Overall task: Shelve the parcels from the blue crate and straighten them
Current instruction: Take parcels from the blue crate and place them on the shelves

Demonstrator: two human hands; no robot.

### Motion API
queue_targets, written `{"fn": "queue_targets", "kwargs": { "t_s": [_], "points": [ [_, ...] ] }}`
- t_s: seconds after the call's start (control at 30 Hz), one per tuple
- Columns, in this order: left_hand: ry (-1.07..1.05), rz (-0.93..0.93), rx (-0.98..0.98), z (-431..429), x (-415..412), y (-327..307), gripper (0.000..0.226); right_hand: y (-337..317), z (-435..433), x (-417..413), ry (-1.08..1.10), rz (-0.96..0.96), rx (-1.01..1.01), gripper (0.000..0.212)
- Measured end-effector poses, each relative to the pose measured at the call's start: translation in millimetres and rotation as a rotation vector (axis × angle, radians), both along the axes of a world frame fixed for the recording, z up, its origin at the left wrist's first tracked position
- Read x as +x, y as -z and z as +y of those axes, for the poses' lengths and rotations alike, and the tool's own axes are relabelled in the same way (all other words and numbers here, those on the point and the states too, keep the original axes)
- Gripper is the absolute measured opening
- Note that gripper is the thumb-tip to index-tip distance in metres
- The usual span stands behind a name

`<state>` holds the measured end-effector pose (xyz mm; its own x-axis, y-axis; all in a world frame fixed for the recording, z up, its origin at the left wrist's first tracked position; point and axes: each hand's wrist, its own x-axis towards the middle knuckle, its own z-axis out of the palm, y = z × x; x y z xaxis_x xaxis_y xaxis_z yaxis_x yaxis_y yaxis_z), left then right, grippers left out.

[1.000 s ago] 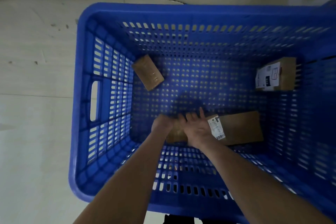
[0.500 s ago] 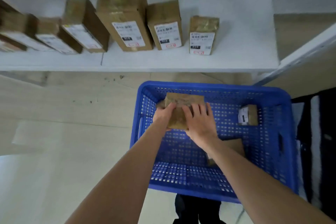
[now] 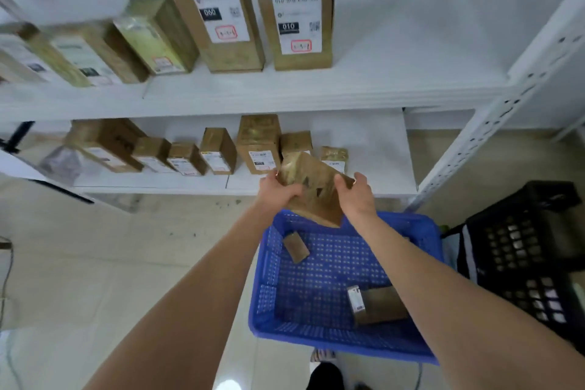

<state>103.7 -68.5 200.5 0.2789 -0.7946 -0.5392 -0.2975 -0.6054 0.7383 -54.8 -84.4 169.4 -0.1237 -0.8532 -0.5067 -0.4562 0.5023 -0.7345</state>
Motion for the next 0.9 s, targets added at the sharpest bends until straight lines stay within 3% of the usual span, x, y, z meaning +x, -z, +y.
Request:
{"fn": "queue_targets", "kwargs": {
  "t_s": [0.1, 0.23, 0.43, 0.63, 0.8, 0.9],
  "points": [
    [0.186, -0.239, -0.068, 15.3, -14.0, -50.3, 0.095, -46.3, 10.0, -13.5, 0.03, -0.087, 0.043, 0.067],
    [0.277, -0.436, -0.252, 35.8, -31.6, -112.3, 0.095, -107.3, 27.9, -32.0, 0.001, -0.138, 0.041, 0.056],
    [0.518, -0.805, -0.535, 66.7, -47.1, -176.0, 0.098, -183.3, 54.4, -55.4, -0.004, -0.457, 0.151, 0.065],
    [0.697, -1.16, -0.819, 96.5, -63.0, -215.3, 0.089, -234.1, 69.1, -82.0, -0.064, -0.615, 0.16, 0.078],
    [0.759, -1.264, -0.982, 107.4, -69.9, -236.8, 0.089, -250.6, 72.3, -89.7, 0.007, -0.832, 0.19, 0.072],
    [0.788, -1.16, -0.931, 114.3, -71.0, -249.3, 0.082, -253.9, 73.2, -93.4, 0.004, -0.848, 0.103, 0.052]
  ]
}}
